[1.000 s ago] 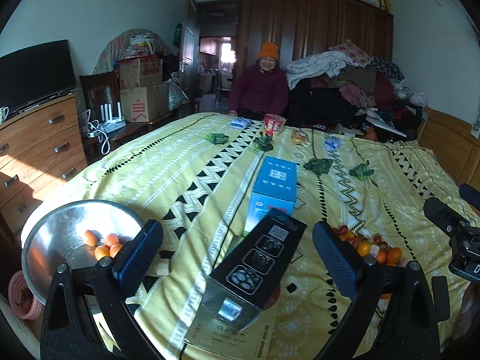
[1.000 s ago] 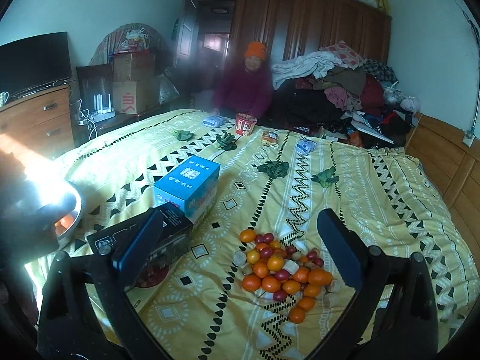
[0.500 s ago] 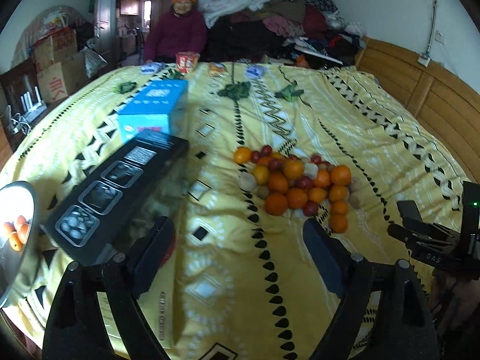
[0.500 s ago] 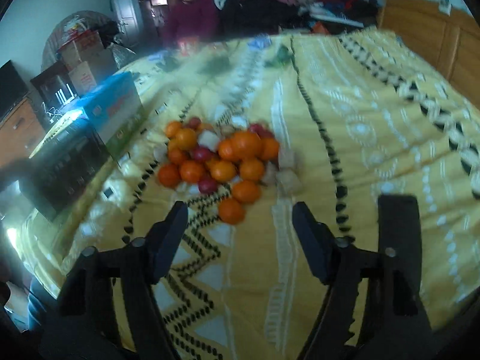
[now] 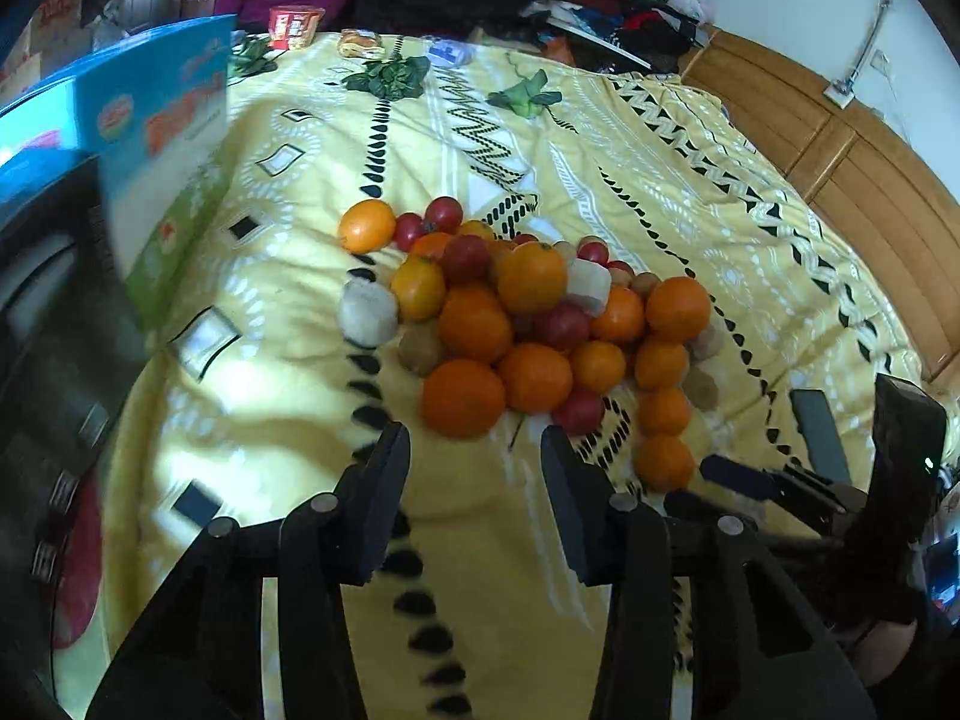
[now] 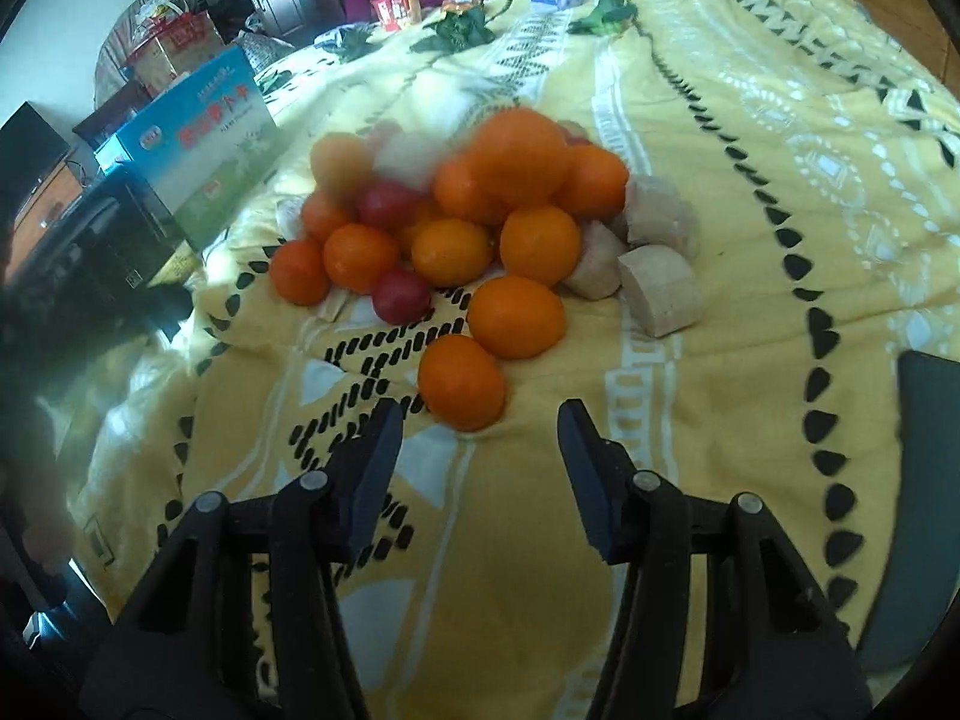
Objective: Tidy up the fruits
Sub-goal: 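Close the left tool on a large orange while the right tool grasps a tangerine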
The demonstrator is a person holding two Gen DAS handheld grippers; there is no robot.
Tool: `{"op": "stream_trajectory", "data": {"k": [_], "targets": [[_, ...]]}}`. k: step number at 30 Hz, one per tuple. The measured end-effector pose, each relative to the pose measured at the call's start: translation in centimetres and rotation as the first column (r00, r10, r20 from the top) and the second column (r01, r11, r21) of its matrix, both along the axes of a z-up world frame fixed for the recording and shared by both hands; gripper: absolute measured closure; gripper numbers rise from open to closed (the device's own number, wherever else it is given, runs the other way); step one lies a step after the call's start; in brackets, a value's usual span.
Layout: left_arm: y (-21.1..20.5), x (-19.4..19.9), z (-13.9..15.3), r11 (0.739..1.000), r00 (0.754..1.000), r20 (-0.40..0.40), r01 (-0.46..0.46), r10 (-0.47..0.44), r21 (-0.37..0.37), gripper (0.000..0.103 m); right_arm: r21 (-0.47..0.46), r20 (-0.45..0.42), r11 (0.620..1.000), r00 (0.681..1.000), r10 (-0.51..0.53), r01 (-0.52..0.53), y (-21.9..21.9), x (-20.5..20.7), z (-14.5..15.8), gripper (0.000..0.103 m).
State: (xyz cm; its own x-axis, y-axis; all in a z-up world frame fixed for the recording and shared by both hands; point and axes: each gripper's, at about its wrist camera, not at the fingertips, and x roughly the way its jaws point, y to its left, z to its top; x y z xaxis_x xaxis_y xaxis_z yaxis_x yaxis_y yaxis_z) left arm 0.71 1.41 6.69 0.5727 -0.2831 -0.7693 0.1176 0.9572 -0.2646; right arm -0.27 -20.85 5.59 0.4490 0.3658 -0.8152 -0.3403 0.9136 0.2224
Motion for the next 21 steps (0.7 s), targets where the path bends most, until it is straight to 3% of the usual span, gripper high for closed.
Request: {"op": "stream_trajectory", "data": {"k": [4,10,11,13,17,21], "targets": [[-0.8,2.1,-1.7,0.999,1.0,-0.007,0.011,-0.01,0.039,0.056,-0.002,0.001,0.999,0.999,0.035,-0.035,0.4,0.0,-0.9,0.049],[-1.2,3.3,-3.8,0.999,0.999,-0.032,0.0,0.002,0.052,0.057,0.015,0.014,0.999,0.999,0.029,-0.03,0.3,0.5,-1.1,0.061],[-1.2,3.3,-3.9,0.999,1.0,-0.026,0.002,-0.001,0.045,0.062,0.012,0.017,0.999,0.999,0.038,-0.038,0.4,0.4,-1.1,0.064],[-1.4,3.2,-3.7,0.998,1.0,-0.016,0.001,0.0,0.055,0.062,0.003,0.026,0.999,0.998,0.052,-0.052,0.9,0.4,-1.1,0.069],[-1.5,2.6,-2.7,0.998,1.0,0.013,-0.005,0.005,0.058,0.062,0.02,0.028,0.999,0.999,0.043,-0.044,0.6,0.4,-0.8,0.07],[-1.1,0.9,0.1,0.999,0.997,0.073,-0.013,0.009,0.047,0.062,0.05,0.04,0.998,0.999,0.037,-0.039,0.3,-0.2,0.5,0.07]]}}
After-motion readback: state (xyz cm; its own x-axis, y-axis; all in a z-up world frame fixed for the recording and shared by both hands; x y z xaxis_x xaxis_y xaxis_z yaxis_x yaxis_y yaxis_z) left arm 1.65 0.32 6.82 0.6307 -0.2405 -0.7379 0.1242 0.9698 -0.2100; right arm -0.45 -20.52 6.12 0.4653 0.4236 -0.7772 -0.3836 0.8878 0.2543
